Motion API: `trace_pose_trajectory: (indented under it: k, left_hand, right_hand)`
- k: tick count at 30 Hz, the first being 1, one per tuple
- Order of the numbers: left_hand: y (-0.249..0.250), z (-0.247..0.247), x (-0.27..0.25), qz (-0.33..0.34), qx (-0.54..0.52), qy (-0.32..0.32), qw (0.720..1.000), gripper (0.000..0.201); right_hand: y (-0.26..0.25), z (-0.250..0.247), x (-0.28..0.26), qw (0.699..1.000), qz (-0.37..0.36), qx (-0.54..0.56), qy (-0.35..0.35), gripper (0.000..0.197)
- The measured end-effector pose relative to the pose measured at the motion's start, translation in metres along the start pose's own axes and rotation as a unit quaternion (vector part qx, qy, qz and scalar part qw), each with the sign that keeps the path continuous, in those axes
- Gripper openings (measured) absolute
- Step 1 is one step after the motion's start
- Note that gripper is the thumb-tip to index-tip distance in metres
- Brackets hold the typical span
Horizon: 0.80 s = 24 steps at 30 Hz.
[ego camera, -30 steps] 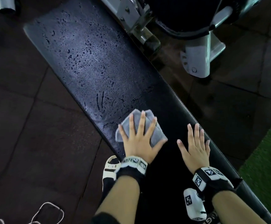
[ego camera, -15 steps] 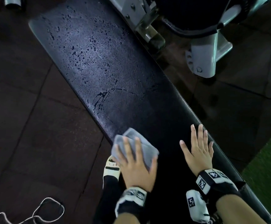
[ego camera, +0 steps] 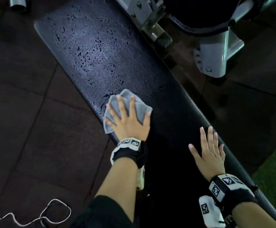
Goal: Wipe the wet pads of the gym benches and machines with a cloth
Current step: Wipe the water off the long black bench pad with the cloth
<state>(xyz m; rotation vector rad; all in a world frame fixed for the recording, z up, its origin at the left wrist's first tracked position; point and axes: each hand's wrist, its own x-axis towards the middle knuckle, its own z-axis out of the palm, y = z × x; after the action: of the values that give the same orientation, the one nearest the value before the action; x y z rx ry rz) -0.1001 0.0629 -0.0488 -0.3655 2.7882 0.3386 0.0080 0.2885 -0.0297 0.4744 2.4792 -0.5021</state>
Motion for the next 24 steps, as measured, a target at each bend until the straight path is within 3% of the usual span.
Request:
trace_pose_trajectory:
  k: [5,7,10,12,18,21,24]
  left_hand:
    - [-0.032,0.019,-0.044,-0.069,-0.094,0.04,0.992,0.081]
    - [-0.027,0.03,-0.082,-0.032,-0.089,0.027,0.995,0.081]
    - [-0.004,0.04,-0.137,0.086,-0.028,-0.022,0.996,0.077]
    - [0.011,0.042,-0.145,0.116,-0.007,-0.028,0.993,0.075]
    - [0.025,0.025,-0.051,0.159,-0.011,0.005,0.987,0.072]
    - [0.012,0.004,0.004,0.106,-0.002,0.014,0.994,0.071]
    - [-0.016,-0.006,0.02,0.014,-0.023,0.021,0.999,0.074]
  right_hand:
    - [-0.001,0.003,0.0,1.0,0.002,0.003,0.006,0.068]
    - [-0.001,0.003,-0.001,1.0,0.001,0.004,0.008,0.068]
    - [-0.001,0.002,-0.001,1.0,0.006,0.005,0.007,0.069]
    - [-0.003,0.002,0.0,1.0,0.009,-0.001,0.003,0.069]
    - [-0.002,0.002,0.001,1.0,0.007,-0.005,-0.011,0.07]
    - [-0.002,0.001,0.0,1.0,0.003,0.0,-0.018,0.071]
    - [-0.002,0.001,0.0,1.0,0.003,-0.002,-0.017,0.07]
